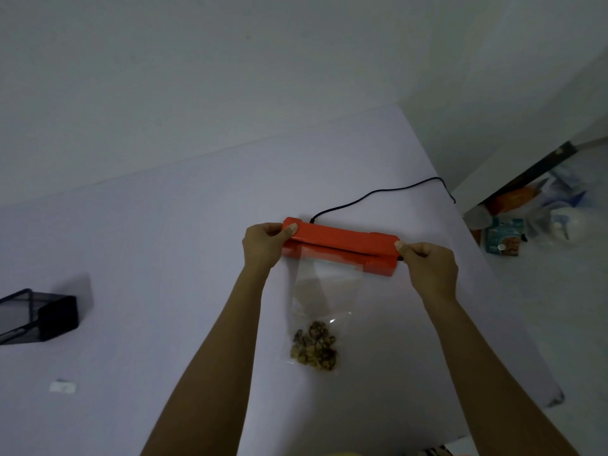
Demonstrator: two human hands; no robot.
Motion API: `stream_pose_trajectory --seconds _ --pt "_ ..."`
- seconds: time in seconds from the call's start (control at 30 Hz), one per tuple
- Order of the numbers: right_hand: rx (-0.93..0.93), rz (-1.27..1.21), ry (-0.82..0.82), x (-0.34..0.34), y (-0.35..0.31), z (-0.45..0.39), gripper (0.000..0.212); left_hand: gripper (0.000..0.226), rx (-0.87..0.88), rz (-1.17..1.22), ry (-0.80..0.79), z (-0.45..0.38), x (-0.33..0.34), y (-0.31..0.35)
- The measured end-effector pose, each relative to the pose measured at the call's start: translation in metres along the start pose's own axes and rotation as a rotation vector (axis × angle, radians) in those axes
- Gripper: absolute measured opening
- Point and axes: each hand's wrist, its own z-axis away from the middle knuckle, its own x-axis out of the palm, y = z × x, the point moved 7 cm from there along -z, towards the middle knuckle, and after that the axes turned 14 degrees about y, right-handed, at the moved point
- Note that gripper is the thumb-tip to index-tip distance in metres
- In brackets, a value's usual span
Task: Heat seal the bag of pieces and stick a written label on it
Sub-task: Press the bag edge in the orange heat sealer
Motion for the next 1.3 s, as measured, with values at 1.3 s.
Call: stream_pose_trajectory --seconds 1.3 --pt "-0.336 -0.15 0.021 -0.035 -0.164 0.056 0.018 0.023 -0.168 0.217 -0.383 0.074 0.006 -0.072"
